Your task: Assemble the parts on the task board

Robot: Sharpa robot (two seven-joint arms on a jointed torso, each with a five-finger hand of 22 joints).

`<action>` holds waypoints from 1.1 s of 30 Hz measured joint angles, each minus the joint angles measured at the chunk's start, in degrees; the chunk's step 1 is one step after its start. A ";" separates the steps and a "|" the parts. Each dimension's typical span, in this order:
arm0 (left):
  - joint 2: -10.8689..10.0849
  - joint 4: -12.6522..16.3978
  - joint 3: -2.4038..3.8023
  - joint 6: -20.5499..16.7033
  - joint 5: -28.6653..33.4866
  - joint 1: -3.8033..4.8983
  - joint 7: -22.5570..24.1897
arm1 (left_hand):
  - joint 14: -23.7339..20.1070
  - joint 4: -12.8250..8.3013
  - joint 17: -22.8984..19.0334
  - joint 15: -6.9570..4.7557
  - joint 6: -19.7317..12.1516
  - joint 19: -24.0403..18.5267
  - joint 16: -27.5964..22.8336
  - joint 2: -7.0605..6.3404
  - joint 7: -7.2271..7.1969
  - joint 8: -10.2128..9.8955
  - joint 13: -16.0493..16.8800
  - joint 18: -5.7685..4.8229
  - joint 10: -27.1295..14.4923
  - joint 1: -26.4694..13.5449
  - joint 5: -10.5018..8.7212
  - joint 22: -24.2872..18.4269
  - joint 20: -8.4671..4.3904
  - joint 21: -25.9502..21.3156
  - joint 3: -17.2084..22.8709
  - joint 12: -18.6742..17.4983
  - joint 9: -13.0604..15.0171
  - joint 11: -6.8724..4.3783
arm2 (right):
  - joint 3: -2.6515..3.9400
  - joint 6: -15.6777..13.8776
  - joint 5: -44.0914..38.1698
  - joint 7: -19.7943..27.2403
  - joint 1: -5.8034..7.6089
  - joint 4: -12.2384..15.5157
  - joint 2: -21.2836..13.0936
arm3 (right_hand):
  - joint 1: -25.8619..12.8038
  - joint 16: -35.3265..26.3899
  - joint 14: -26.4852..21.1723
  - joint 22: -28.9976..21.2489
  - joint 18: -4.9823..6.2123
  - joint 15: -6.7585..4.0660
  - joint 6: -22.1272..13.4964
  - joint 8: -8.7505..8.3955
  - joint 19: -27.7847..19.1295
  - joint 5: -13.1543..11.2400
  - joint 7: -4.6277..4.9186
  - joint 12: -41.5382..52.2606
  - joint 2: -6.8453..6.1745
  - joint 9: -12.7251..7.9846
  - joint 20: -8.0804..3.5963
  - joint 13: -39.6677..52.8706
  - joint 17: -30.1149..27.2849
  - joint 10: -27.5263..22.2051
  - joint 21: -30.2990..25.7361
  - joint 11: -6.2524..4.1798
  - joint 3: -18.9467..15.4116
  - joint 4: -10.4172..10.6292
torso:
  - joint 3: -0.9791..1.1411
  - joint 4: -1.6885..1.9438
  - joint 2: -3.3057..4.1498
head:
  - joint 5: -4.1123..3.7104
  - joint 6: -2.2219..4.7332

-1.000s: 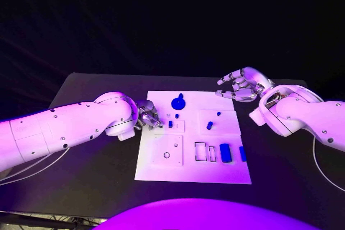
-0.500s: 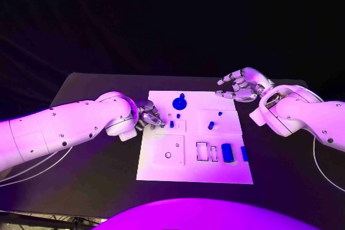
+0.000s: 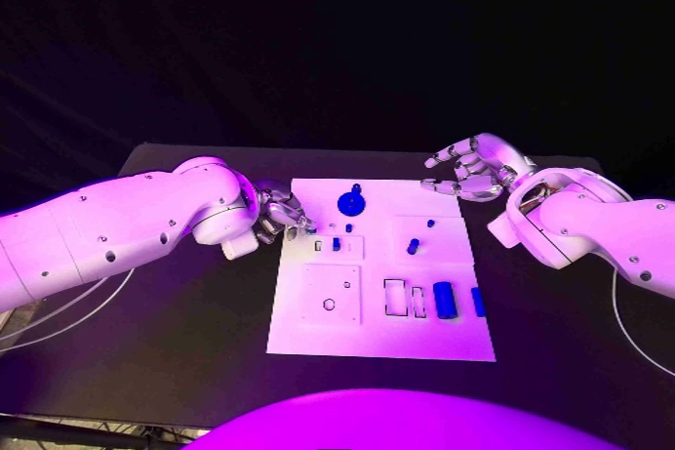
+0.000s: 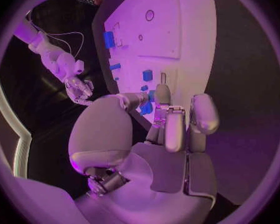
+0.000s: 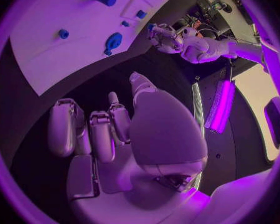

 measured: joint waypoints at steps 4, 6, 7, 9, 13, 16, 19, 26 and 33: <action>1.50 -2.38 0.03 4.67 1.10 1.57 -0.07 | 0.00 -0.72 0.00 0.00 0.62 0.00 0.24 0.30 0.18 -0.20 0.65 0.00 0.38 -0.74 2.37 0.44 0.00 0.41 -0.72 0.39 -0.68 -0.01 | 0.00 0.01 0.00 0.00 0.00 -0.05 0.10 | 0.00 0.00 0.00 0.00 0.00 0.00 0.00 0.00 0.00 0.00 0.00 0.00 0.00 0.00 0.00 0.00 0.00 0.00 0.00 0.00 0.00 0.00 | 0.00 0.00 0.00 | 0.05 0.00; 2.63 -3.84 -0.06 7.43 1.45 2.19 -0.15 | 0.00 -0.98 0.00 0.00 1.00 0.00 0.30 0.00 -0.03 -0.42 1.05 0.00 0.50 -1.17 3.43 0.53 0.00 0.41 -0.98 0.67 -0.85 -0.11 | 0.00 0.02 0.00 -0.01 0.00 -0.07 0.17 | 0.00 0.00 0.00 0.00 0.00 0.00 0.00 0.00 0.00 0.00 0.00 0.00 0.00 0.00 0.00 0.00 0.00 0.00 0.00 0.00 0.00 0.00 | 0.00 -0.01 0.00 | 0.09 -0.01; 3.09 -4.41 -0.16 8.58 1.53 2.43 -0.18 | 0.00 -0.98 0.00 0.00 1.00 0.00 0.30 0.00 -0.04 -0.42 1.06 0.00 0.50 -1.18 3.60 0.53 0.00 0.41 -0.98 0.67 -0.92 -0.11 | 0.00 0.02 0.00 -0.01 0.00 -0.08 0.20 | 0.00 0.00 0.00 -0.01 0.00 0.00 0.00 0.00 0.00 0.00 0.00 0.00 0.00 0.00 0.00 0.00 0.00 0.00 0.00 0.00 0.00 0.00 | 0.00 -0.01 0.00 | 0.12 -0.02; 4.20 -5.77 -0.50 11.05 1.59 2.88 -0.27 | 0.00 -0.98 0.00 0.00 1.01 0.00 0.30 0.05 -0.04 -0.42 1.20 0.01 0.50 -1.36 3.75 0.52 0.00 0.41 -0.98 0.67 -0.97 -0.11 | 0.00 0.03 0.00 -0.01 0.00 -0.09 0.27 | 0.00 0.00 0.00 -0.01 0.00 0.00 0.00 0.00 0.00 0.00 0.00 0.00 0.00 0.00 0.00 0.00 0.00 0.00 0.00 0.00 0.00 0.00 | 0.00 -0.01 0.01 | 0.18 -0.06; 6.00 -7.77 -1.05 14.36 1.32 3.48 -0.47 | -0.21 -1.67 0.00 -0.20 1.63 0.00 1.08 0.46 -0.05 -0.56 2.41 0.00 1.27 -2.07 5.81 0.94 0.00 0.88 -1.67 1.50 -1.30 -0.03 | 0.00 0.04 0.00 -0.02 0.00 -0.12 0.36 | 0.00 0.00 0.00 -0.01 0.00 0.00 0.00 0.00 0.00 0.00 0.00 0.00 0.00 -0.06 0.00 0.00 -0.01 0.00 0.00 0.00 0.00 0.00 | 0.00 0.00 0.01 | 0.34 -0.13; 7.39 -9.11 -1.51 16.36 0.45 3.93 -0.62 | -0.21 -2.26 0.00 -0.20 2.25 0.00 1.81 0.68 -0.24 -0.68 3.81 0.00 2.25 -2.91 8.30 1.42 0.00 1.33 -2.26 2.46 -1.50 -0.22 | 0.00 0.04 0.00 -0.02 0.00 -0.13 0.42 | 0.00 0.00 0.00 -0.01 0.00 0.00 0.00 0.00 0.00 0.00 0.00 0.00 0.00 -0.06 0.00 0.00 -0.01 0.00 0.00 0.00 0.00 0.00 | 0.00 0.02 0.00 | 0.44 -0.20; 8.57 -10.14 -2.00 17.62 -0.70 4.20 -0.75 | -0.01 -2.56 0.00 -0.40 2.80 0.00 2.47 0.87 -0.53 -0.79 4.80 0.00 3.17 -3.85 10.80 2.04 0.00 1.98 -2.56 3.05 -1.51 -0.32 | 0.00 0.05 0.00 -0.02 0.00 -0.15 0.49 | 0.00 0.00 0.00 -0.01 0.00 0.00 0.00 0.00 0.00 0.00 0.00 0.00 0.00 -0.06 0.00 0.00 -0.01 0.00 0.00 0.00 0.00 0.00 | 0.00 0.02 -0.01 | 0.52 -0.30; 10.39 -10.85 -2.70 18.60 -5.07 4.36 -0.89 | 0.00 -2.88 0.00 -0.41 2.98 0.35 2.73 0.92 -0.58 -0.84 5.93 0.01 3.71 -4.79 12.49 2.91 -0.31 2.51 -2.88 3.58 -1.61 -0.40 | 0.00 0.05 0.00 -0.03 0.00 -0.19 0.60 | 0.00 0.00 0.00 -0.02 0.00 0.00 0.00 0.00 0.00 0.00 0.00 0.00 0.00 -0.06 0.00 0.00 -0.01 0.00 0.00 0.00 0.00 0.00 | -0.04 -0.03 0.00 | 0.61 -0.42; 11.21 -10.26 -3.06 17.72 -9.62 4.37 -0.89 | -0.21 -3.12 0.00 -0.61 3.35 1.04 3.19 1.33 -0.54 -0.34 6.99 -0.93 4.59 -5.66 14.59 3.88 -0.41 3.40 -3.12 4.28 -1.63 -0.53 | 0.00 0.06 0.00 -0.03 0.00 -0.22 0.71 | 0.00 0.00 0.00 -0.02 0.00 0.00 0.00 0.00 0.00 0.00 0.00 0.00 0.00 -0.06 0.00 0.00 -0.01 0.00 0.00 0.00 0.00 0.00 | -0.10 0.00 0.03 | 0.59 -0.62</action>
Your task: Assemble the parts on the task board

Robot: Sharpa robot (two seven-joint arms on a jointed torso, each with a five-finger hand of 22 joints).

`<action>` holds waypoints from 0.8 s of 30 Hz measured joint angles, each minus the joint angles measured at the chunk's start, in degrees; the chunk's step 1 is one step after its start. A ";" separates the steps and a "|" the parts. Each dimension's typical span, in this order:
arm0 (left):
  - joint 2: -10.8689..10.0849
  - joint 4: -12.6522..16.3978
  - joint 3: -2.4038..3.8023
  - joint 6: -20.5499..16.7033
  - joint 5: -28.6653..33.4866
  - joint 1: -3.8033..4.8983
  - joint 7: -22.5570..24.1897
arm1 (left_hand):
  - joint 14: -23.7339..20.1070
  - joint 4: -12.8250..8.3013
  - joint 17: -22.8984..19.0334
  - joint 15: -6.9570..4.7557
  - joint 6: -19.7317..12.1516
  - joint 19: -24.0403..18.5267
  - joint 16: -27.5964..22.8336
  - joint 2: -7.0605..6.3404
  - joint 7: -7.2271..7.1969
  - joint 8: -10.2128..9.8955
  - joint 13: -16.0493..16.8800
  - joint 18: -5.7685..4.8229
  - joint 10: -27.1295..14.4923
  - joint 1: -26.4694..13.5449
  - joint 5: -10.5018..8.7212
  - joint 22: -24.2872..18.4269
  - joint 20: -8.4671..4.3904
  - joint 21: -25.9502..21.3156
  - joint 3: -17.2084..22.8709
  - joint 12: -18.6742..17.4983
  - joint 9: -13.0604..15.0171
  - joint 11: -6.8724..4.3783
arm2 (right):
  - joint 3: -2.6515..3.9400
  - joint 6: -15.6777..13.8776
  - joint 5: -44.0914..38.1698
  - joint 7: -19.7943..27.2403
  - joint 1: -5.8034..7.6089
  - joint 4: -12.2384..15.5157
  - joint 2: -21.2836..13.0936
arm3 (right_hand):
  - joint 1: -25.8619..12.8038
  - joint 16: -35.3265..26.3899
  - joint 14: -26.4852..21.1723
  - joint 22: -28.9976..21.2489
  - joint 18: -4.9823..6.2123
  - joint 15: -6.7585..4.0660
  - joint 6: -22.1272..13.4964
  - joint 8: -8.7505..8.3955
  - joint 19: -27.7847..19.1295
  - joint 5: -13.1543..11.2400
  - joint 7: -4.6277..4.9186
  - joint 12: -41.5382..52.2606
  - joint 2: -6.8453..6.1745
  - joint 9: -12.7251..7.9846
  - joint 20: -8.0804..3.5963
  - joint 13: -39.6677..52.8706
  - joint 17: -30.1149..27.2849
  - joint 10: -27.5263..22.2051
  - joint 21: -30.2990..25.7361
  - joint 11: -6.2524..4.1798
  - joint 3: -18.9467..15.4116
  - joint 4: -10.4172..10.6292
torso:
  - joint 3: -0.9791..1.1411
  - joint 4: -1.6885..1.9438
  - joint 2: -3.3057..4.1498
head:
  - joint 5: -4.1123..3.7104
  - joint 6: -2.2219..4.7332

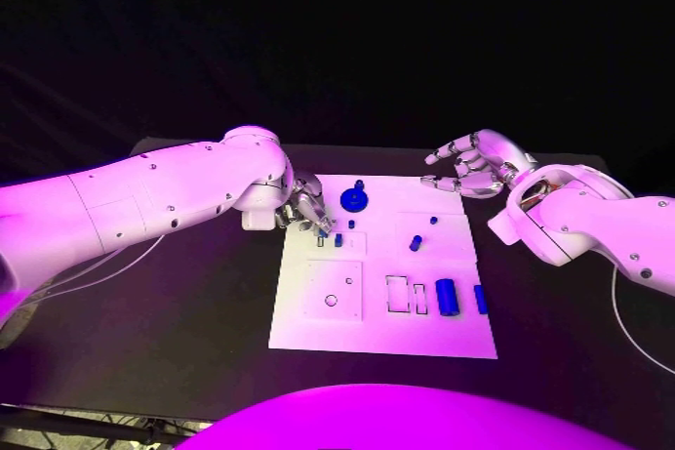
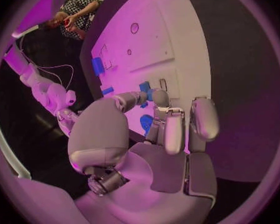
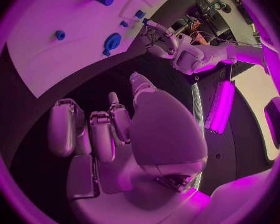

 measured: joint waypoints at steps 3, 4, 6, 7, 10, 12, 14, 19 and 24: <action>0.16 0.29 -0.11 -0.14 -1.28 0.01 0.00 | 0.00 -0.16 0.00 0.00 0.01 0.43 0.01 -0.03 -0.01 0.00 0.36 0.00 0.34 -0.27 0.36 0.35 0.00 0.37 -0.16 0.39 0.00 -0.08 | 0.00 0.01 0.00 0.00 0.00 -0.03 0.01 | 0.00 0.00 0.00 0.00 0.00 0.00 0.00 0.00 0.00 0.00 0.00 0.00 0.00 0.00 0.00 0.00 0.00 0.00 0.00 0.00 0.00 0.00 | -0.01 0.03 0.00 | -0.01 -0.07; 0.21 0.35 -0.15 -0.14 -1.59 0.01 0.00 | 0.00 -0.16 0.00 0.00 0.01 0.71 0.24 -0.04 -0.01 0.00 0.54 -0.01 0.51 -0.27 0.67 0.64 -0.10 0.67 -0.16 0.39 0.00 -0.10 | 0.00 0.01 0.00 0.00 0.00 -0.04 0.02 | 0.00 0.00 0.00 0.00 0.00 0.00 0.00 0.00 0.00 0.00 0.00 0.00 0.00 0.00 0.00 0.00 0.00 0.00 0.00 0.00 0.00 0.00 | -0.01 0.04 0.00 | -0.02 -0.10; 0.29 0.42 -0.25 -0.08 -2.13 0.01 0.00 | 0.00 -0.16 0.00 0.00 0.01 0.71 0.33 -0.11 -0.01 0.01 0.72 0.00 0.51 -0.34 0.73 0.87 -0.10 0.78 -0.16 0.56 -0.01 -0.10 | 0.00 0.02 0.00 0.00 0.00 -0.04 0.04 | 0.00 0.00 0.00 0.00 0.00 0.00 0.00 0.00 0.00 0.00 0.00 0.00 0.00 0.00 0.00 0.00 0.00 0.00 0.00 0.00 0.00 0.00 | -0.01 0.04 0.00 | 0.01 -0.14; 0.35 0.45 -0.30 -0.01 -2.44 0.01 0.00 | 0.00 -0.16 0.00 0.00 0.01 0.70 0.33 -0.11 -0.01 0.01 0.72 0.00 0.51 -0.35 0.73 0.88 -0.10 0.78 -0.16 0.60 0.00 -0.10 | 0.00 0.02 0.00 0.00 0.00 -0.05 0.05 | 0.00 0.00 0.00 0.00 0.00 0.00 0.00 0.00 0.00 0.00 0.00 0.00 0.00 0.00 0.00 0.00 0.02 0.00 0.00 0.00 0.00 0.00 | -0.01 0.04 0.00 | 0.04 -0.16; 0.51 0.44 -0.43 0.21 -3.05 0.01 -0.01 | 0.00 -0.17 0.00 0.00 0.01 0.70 0.33 -0.11 -0.02 0.20 0.84 0.00 0.51 -0.80 1.10 1.05 -0.10 0.78 -0.16 0.60 0.00 -0.10 | 0.00 0.03 0.00 0.00 0.00 -0.06 0.10 | 0.00 0.00 0.00 0.00 0.00 0.00 0.00 0.00 0.00 0.00 0.00 0.00 0.00 0.00 0.00 0.00 0.05 0.00 0.00 0.00 0.00 0.00 | -0.01 0.04 0.00 | 0.11 -0.19; 0.61 0.33 -0.52 0.42 -3.25 0.01 -0.05 | 0.00 -1.52 0.00 0.00 0.01 0.70 0.33 -0.21 -0.02 0.24 0.89 0.00 0.51 -0.90 1.10 1.09 -0.10 0.85 1.19 0.60 -0.02 -0.10 | 0.00 0.03 0.00 0.00 0.00 -0.07 0.13 | 0.00 0.00 0.00 -0.01 0.00 0.00 0.00 0.00 0.00 0.00 0.00 0.00 0.00 0.00 0.00 0.00 0.05 0.00 0.00 0.00 0.00 0.00 | -0.01 0.04 0.00 | 0.15 -0.19; 0.70 0.22 -0.59 0.71 -3.36 0.01 -0.11 | 0.00 -2.68 0.00 0.00 0.02 0.70 0.33 -0.32 -0.02 0.24 1.08 0.00 0.62 -1.62 1.10 1.13 -0.10 1.02 2.05 0.83 -0.05 -0.17 | 0.00 0.04 0.00 0.00 0.00 -0.09 0.15 | 0.00 0.00 0.00 -0.01 0.00 0.00 0.00 0.00 0.00 0.00 0.00 0.00 0.00 0.00 0.00 0.00 0.04 0.00 0.00 0.00 0.00 0.00 | -0.01 0.04 0.00 | 0.18 -0.19; 0.75 0.09 -0.67 1.34 -3.38 0.00 -0.21 | 0.00 -2.68 0.00 0.00 0.03 0.91 0.33 -0.32 -0.02 0.25 1.19 0.00 0.74 -1.62 1.54 1.22 0.10 1.02 2.04 0.93 -0.06 -0.26 | 0.00 0.04 0.00 -0.01 0.00 -0.14 0.19 | 0.00 0.00 0.00 -0.01 0.00 0.00 0.00 0.00 0.00 0.00 0.00 0.00 0.00 0.00 0.00 0.05 0.04 0.00 0.00 0.00 0.00 0.00 | -0.02 0.00 0.01 | 0.23 -0.20; 0.75 -0.06 -0.69 1.76 -3.38 0.00 -0.31 | 0.00 -2.68 0.00 0.00 0.03 1.11 0.33 -0.32 -0.02 0.25 1.27 0.00 0.74 -1.61 1.54 1.29 -0.10 1.01 2.04 0.93 -0.07 -0.26 | 0.00 0.04 0.00 0.00 0.00 -0.17 0.22 | 0.00 0.00 0.00 -0.01 0.00 0.00 0.00 0.00 0.00 0.00 0.00 0.00 0.00 0.00 0.00 0.05 0.04 0.00 0.00 0.00 0.00 0.00 | -0.01 0.00 0.01 | 0.23 -0.20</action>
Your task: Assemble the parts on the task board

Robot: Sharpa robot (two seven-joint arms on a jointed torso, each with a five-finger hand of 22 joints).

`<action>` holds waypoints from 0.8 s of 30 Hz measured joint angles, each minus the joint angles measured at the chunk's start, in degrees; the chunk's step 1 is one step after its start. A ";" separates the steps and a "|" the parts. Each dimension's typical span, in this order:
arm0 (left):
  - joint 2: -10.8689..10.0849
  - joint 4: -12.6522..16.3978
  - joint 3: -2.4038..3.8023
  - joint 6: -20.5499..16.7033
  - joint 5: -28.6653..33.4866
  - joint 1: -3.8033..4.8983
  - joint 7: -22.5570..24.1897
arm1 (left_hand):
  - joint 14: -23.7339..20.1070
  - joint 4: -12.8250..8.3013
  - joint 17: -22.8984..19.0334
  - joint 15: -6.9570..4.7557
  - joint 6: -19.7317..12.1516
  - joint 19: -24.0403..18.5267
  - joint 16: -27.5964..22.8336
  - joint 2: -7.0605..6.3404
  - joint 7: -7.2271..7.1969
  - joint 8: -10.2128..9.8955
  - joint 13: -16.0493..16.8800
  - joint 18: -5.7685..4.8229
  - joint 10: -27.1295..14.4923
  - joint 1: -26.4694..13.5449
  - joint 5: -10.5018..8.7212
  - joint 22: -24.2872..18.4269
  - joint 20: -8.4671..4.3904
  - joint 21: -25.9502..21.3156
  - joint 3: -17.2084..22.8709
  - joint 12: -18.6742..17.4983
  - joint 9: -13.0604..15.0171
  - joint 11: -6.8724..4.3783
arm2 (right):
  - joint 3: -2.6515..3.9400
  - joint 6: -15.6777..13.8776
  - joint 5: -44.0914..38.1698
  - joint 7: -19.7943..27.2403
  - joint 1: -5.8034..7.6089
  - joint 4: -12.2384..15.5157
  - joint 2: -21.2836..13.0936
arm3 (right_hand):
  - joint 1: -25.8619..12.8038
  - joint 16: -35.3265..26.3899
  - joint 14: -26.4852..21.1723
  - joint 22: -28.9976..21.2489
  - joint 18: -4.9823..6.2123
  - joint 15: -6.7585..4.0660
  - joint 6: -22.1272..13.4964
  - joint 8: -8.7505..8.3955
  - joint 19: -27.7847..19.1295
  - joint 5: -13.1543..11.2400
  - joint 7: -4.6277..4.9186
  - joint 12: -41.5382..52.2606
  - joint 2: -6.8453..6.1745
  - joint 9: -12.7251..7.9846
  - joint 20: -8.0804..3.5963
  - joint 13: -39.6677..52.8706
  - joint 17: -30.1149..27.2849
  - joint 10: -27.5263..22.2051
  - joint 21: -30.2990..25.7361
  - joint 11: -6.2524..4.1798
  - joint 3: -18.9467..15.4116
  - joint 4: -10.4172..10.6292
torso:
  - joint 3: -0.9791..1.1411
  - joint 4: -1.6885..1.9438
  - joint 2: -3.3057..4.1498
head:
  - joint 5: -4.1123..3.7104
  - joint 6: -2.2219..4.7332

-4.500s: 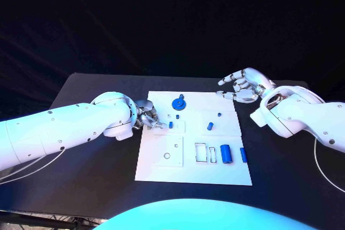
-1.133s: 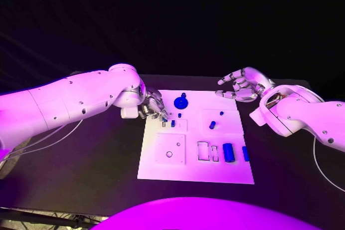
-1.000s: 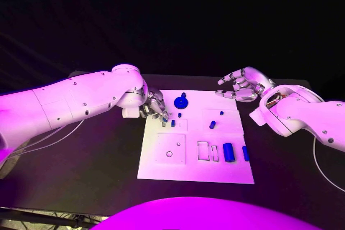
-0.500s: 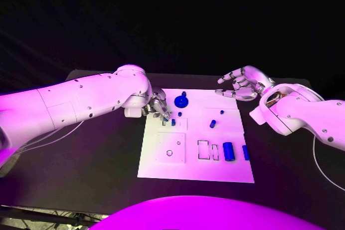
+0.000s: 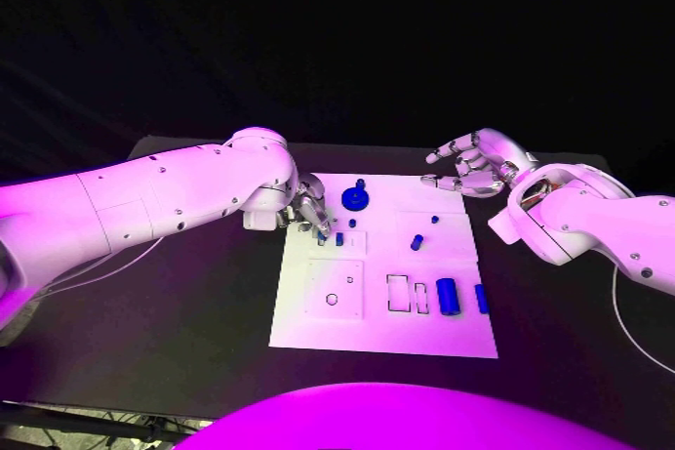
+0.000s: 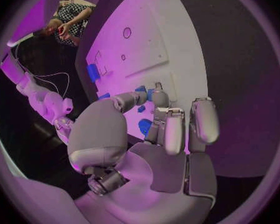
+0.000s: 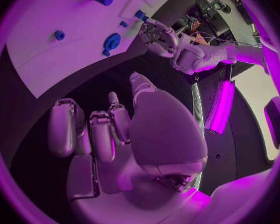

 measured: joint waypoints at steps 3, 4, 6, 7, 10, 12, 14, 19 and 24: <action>0.00 -0.05 -0.01 0.21 0.00 0.00 -0.04 | 0.00 0.00 0.02 0.00 0.00 0.00 0.00 0.00 0.00 0.00 0.17 0.00 0.00 0.00 0.00 0.08 0.00 0.25 0.00 0.00 0.01 0.00 | 0.00 0.00 0.00 0.00 0.00 -0.01 0.01 | 0.00 0.00 0.00 0.00 0.00 0.00 0.00 0.00 0.00 0.00 0.00 0.00 0.00 -0.05 0.00 0.00 0.00 0.00 0.00 0.00 0.00 0.00 | 0.04 0.01 -0.01 | 0.00 -0.01; 0.00 -0.07 -0.01 0.28 0.00 0.00 -0.05 | 0.00 0.00 0.04 0.00 0.00 0.00 0.00 0.00 0.00 0.00 0.17 0.00 0.00 0.00 0.00 0.08 0.00 0.25 0.00 0.00 0.01 0.00 | 0.00 0.00 0.00 0.00 0.00 -0.02 0.01 | 0.00 0.00 0.00 0.00 0.01 0.00 0.00 0.00 0.00 0.00 0.00 0.00 0.00 -0.05 0.00 0.00 0.00 0.00 0.00 0.00 0.00 0.00 | 0.04 0.01 -0.01 | 0.01 -0.01; 0.00 -0.12 -0.01 0.42 0.01 0.00 -0.07 | 0.00 0.00 0.05 0.00 0.00 0.00 0.00 0.00 0.00 0.00 0.17 0.01 0.03 0.01 0.00 0.09 0.00 0.25 0.00 0.00 0.03 0.03 | 0.00 0.00 0.00 0.00 0.00 -0.02 0.02 | 0.00 0.00 0.00 0.00 0.00 0.00 0.00 0.00 0.00 0.00 0.00 0.00 0.00 -0.05 0.00 0.00 -0.01 0.00 0.00 0.00 0.00 0.00 | 0.04 0.01 -0.01 | 0.03 -0.01; 0.00 -0.15 -0.01 0.48 0.01 0.00 -0.08 | 0.00 0.00 0.05 0.00 0.01 0.00 0.00 0.00 -0.01 0.00 0.28 0.00 0.18 0.01 0.00 0.09 0.00 0.25 0.00 0.14 0.03 0.19 | 0.00 0.00 0.00 0.00 0.00 -0.02 0.03 | 0.00 0.00 0.00 0.00 0.01 0.00 0.00 0.00 0.00 0.00 0.00 0.00 0.00 -0.05 0.00 0.00 0.00 0.00 0.00 0.00 0.00 0.00 | 0.07 0.01 -0.01 | 0.03 -0.01; 0.01 -0.31 -0.03 0.65 0.01 -0.01 -0.11 | 0.00 0.00 0.05 0.00 0.07 0.00 0.00 0.00 -0.07 -0.01 0.38 0.01 0.18 0.01 0.29 0.15 0.00 0.25 0.00 0.29 0.05 0.19 | 0.00 0.00 0.00 0.01 0.00 -0.04 0.04 | 0.00 0.00 0.00 0.00 0.00 0.00 0.00 0.00 0.00 0.00 0.00 0.00 0.00 -0.05 0.00 -0.01 -0.01 0.00 0.00 0.00 0.00 0.00 | 0.08 0.01 -0.02 | 0.08 -0.01; 0.04 -0.42 -0.03 0.76 0.01 -0.03 -0.13 | 0.00 0.00 0.05 0.00 0.08 0.00 0.00 0.00 -0.07 -0.02 0.38 0.00 0.18 0.01 0.33 0.16 0.00 0.25 0.00 0.29 0.05 0.19 | 0.00 -0.01 0.00 0.02 0.00 -0.04 0.06 | 0.00 0.00 0.00 -0.01 0.00 0.00 0.00 0.00 0.00 0.00 0.00 0.00 0.00 -0.05 0.00 -0.01 -0.01 0.00 0.00 0.00 0.00 0.00 | 0.08 0.01 -0.02 | 0.10 -0.01; 0.06 -0.54 -0.03 0.84 0.00 -0.08 -0.15 | 0.00 0.00 0.04 0.01 0.08 0.00 0.00 0.00 -0.07 -0.02 0.38 0.00 0.18 0.01 0.34 0.16 0.00 0.25 0.00 0.29 0.05 0.19 | 0.00 -0.01 0.00 0.03 -0.01 -0.04 0.07 | 0.00 0.00 0.00 -0.01 0.00 0.00 0.00 0.00 0.00 0.00 0.00 0.00 0.00 -0.05 0.00 -0.01 -0.01 0.00 0.00 0.00 0.00 0.00 | 0.08 0.01 -0.02 | 0.12 -0.01; 0.16 -0.78 -0.08 0.98 -0.03 -0.29 -0.18 | 0.00 0.00 0.04 0.01 0.09 0.00 0.00 0.00 -0.08 -0.03 0.37 0.00 0.18 0.02 0.33 0.16 0.00 0.25 0.00 0.29 0.05 0.19 | 0.00 -0.01 0.00 0.04 -0.01 -0.04 0.09 | 0.00 0.00 0.00 0.04 0.00 0.00 0.00 0.00 0.00 0.00 0.00 0.00 0.00 -0.04 0.00 -0.01 -0.01 0.00 0.00 0.00 0.00 0.00 | 0.08 -0.01 -0.02 | 0.12 -0.01; 0.21 -1.01 -0.15 1.12 -0.07 -0.48 -0.19 | 0.00 -0.01 0.04 0.01 0.09 -0.01 0.28 0.01 -0.09 -0.06 0.43 0.00 0.18 0.02 0.33 0.16 0.00 0.25 -0.01 0.29 0.05 0.19 | 0.00 -0.01 0.00 0.05 -0.01 -0.05 0.12 | 0.00 0.00 0.00 0.04 0.00 0.00 0.00 0.00 0.00 0.00 0.00 0.00 0.00 -0.04 0.00 -0.01 -0.02 0.00 0.00 0.00 0.00 0.00 | 0.04 -0.01 -0.01 | 0.07 -0.01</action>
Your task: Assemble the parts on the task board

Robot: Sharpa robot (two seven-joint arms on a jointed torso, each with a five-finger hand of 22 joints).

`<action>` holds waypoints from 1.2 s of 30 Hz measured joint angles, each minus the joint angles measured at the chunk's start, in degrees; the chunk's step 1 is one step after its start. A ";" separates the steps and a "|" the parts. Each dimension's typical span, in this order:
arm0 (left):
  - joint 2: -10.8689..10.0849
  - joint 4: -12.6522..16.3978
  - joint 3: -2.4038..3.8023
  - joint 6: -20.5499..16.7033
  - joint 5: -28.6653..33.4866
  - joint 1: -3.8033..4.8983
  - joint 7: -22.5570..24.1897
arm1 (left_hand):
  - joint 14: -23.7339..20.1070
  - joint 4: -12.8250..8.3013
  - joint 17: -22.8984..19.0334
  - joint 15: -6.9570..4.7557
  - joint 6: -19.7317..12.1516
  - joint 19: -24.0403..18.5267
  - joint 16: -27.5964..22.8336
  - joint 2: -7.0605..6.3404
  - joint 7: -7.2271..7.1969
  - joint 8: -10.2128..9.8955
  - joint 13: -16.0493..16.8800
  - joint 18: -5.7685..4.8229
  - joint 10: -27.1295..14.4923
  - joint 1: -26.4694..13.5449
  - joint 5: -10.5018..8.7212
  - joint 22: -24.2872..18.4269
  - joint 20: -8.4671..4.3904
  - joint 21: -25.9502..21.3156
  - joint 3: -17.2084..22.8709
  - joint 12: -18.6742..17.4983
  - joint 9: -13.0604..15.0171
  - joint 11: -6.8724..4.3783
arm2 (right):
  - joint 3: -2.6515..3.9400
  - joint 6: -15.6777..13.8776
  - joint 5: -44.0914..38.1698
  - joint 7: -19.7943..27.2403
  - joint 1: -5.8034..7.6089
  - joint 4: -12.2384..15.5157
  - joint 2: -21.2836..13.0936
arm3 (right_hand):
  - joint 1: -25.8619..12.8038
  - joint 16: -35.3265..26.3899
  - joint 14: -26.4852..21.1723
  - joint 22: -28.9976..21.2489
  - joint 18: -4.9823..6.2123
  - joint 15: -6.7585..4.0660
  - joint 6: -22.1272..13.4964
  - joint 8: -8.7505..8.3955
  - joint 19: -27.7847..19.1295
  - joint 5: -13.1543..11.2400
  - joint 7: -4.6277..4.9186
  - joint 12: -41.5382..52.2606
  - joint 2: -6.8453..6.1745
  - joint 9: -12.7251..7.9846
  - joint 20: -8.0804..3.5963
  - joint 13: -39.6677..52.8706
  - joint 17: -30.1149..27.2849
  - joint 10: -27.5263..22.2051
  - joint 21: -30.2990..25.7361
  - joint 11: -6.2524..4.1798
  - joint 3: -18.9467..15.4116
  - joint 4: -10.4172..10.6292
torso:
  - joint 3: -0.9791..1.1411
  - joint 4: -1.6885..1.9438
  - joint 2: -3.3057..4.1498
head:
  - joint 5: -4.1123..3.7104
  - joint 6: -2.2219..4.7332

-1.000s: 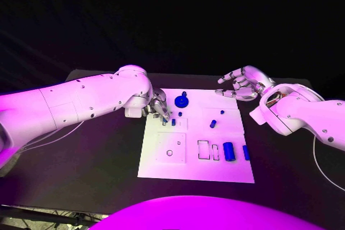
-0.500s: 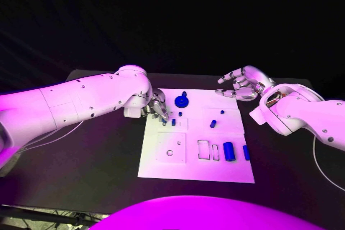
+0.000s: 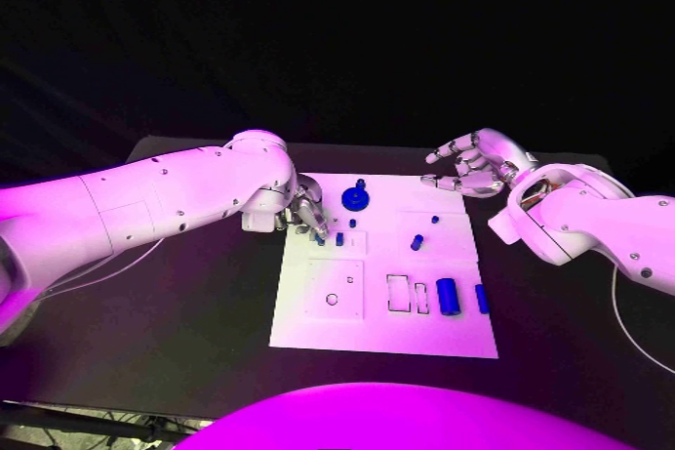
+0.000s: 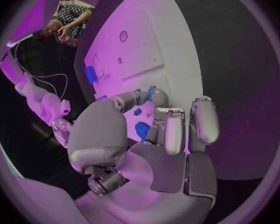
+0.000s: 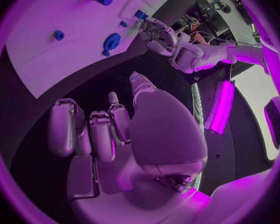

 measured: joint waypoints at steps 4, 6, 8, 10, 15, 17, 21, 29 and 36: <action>0.02 -0.12 -0.03 0.12 -0.03 -0.07 -0.01 | 0.00 0.00 0.00 0.00 0.00 0.00 0.00 0.00 -0.01 0.18 0.00 0.00 0.00 0.00 0.00 0.09 0.00 0.00 0.00 0.00 0.00 0.00 | 0.00 0.00 0.00 0.00 0.00 -0.01 0.01 | 0.00 0.00 0.00 0.00 0.00 0.00 0.00 0.00 0.00 0.00 0.00 0.00 0.00 0.00 0.00 0.00 0.00 0.00 0.00 0.00 0.00 0.00 | 0.00 0.01 0.00 | -0.04 0.00; 0.02 -0.15 -0.03 0.15 -0.06 -0.09 -0.01 | 0.00 0.00 0.00 0.00 0.01 0.00 0.00 0.00 -0.01 0.18 0.02 0.00 0.00 0.00 0.00 0.09 0.00 0.00 0.00 0.00 0.00 0.00 | 0.00 0.00 0.00 0.01 0.00 -0.01 0.03 | 0.00 0.00 0.00 0.00 0.00 0.00 0.00 0.00 0.00 0.00 0.00 0.00 0.00 0.00 0.00 0.00 -0.01 0.00 0.00 0.00 0.00 0.00 | 0.00 0.01 0.00 | -0.04 0.00; 0.03 -0.15 -0.04 0.18 -0.09 -0.13 -0.01 | 0.00 0.00 0.00 0.00 0.01 0.00 0.00 0.00 -0.01 0.18 0.06 0.00 0.00 0.01 -0.01 0.09 0.00 0.00 0.00 0.00 -0.01 0.00 | 0.00 0.00 0.00 0.01 0.00 -0.01 0.05 | 0.00 0.00 0.00 -0.01 0.00 0.00 0.00 0.00 0.00 0.00 0.00 0.00 0.00 0.00 0.00 -0.01 -0.01 0.00 0.00 0.00 0.00 0.00 | 0.00 0.02 0.00 | -0.04 0.00; 0.04 -0.15 -0.05 0.20 -0.11 -0.14 -0.01 | 0.00 0.00 0.00 0.00 0.01 0.00 0.00 0.00 -0.01 0.18 0.06 0.00 0.00 0.01 -0.01 0.09 0.00 0.00 0.00 0.00 -0.01 0.00 | 0.00 0.00 0.00 0.01 0.00 -0.01 0.07 | 0.00 0.00 0.00 0.00 0.00 0.00 0.00 0.00 0.00 0.00 0.00 0.00 0.00 0.00 0.00 -0.01 -0.01 0.00 0.00 0.00 0.00 0.00 | 0.00 0.02 0.00 | -0.04 0.00; 0.03 -0.14 -0.05 0.22 -0.13 -0.16 -0.01 | 0.00 -0.15 -0.01 0.00 0.02 0.00 0.00 0.00 -0.02 0.18 0.31 0.00 0.11 0.01 0.00 0.15 0.00 0.00 -0.15 0.00 -0.02 -0.11 | 0.00 0.00 0.00 0.01 0.00 -0.01 0.08 | 0.00 0.00 0.00 -0.01 0.00 0.00 0.00 0.00 0.00 0.00 0.00 0.00 0.00 0.00 0.00 -0.01 -0.01 0.00 0.00 0.00 0.00 0.00 | 0.04 0.02 0.00 | 0.04 0.00; 0.03 -0.11 -0.06 0.22 -0.14 -0.16 0.00 | 0.00 -0.15 -0.01 0.00 0.02 0.00 0.00 0.00 -0.02 0.18 0.32 0.00 0.22 0.01 0.08 0.15 0.00 0.00 -0.15 0.00 -0.03 -0.20 | 0.00 0.00 0.00 0.01 0.00 -0.01 0.08 | 0.00 0.00 0.00 -0.01 0.00 0.00 0.00 0.00 0.00 0.00 0.00 0.00 0.00 0.00 0.00 -0.01 -0.01 0.00 0.00 0.00 0.00 0.00 | 0.04 0.02 0.00 | 0.04 0.00; 0.02 -0.08 -0.07 0.22 -0.16 -0.16 0.00 | 0.00 -0.15 -0.01 0.00 0.03 0.00 0.00 0.00 -0.02 0.18 0.34 0.00 0.22 0.01 0.22 0.15 0.00 0.00 -0.15 0.06 -0.03 -0.20 | 0.00 0.00 0.00 0.01 0.00 -0.01 0.08 | 0.00 0.00 0.00 -0.01 0.00 0.00 0.00 0.00 0.00 0.00 0.00 0.00 0.00 0.00 0.00 -0.01 -0.01 0.00 0.00 0.00 0.00 0.00 | 0.05 0.01 0.00 | 0.04 0.00; 0.04 -0.10 -0.11 0.21 -0.20 -0.17 0.00 | 0.00 -0.15 -0.02 0.00 0.06 0.00 0.00 0.00 -0.06 0.18 0.40 0.00 0.22 0.01 0.23 0.14 0.00 0.00 -0.15 0.22 -0.04 -0.20 | 0.00 0.00 0.00 0.01 0.00 0.02 0.07 | 0.00 0.00 0.00 -0.02 0.00 0.00 0.00 0.00 0.00 0.00 0.00 0.00 0.00 0.01 0.00 -0.02 -0.02 0.00 0.00 0.00 0.00 0.00 | 0.08 -0.01 -0.01 | 0.05 0.00; 0.22 -0.31 -0.21 0.30 -0.14 -0.14 -0.02 | 0.00 -0.15 -0.02 0.00 0.09 0.00 0.00 0.00 -0.07 0.17 0.51 0.00 0.30 0.01 0.23 0.14 0.00 0.00 -0.15 0.22 -0.04 -0.12 | 0.00 0.00 0.01 0.01 0.00 0.06 0.05 | 0.00 0.00 0.00 -0.02 0.00 0.00 0.00 0.00 0.00 0.00 0.00 0.00 0.00 0.01 0.00 -0.02 -0.02 0.00 0.00 0.00 0.00 0.00 | 0.08 -0.02 -0.01 | -0.04 0.00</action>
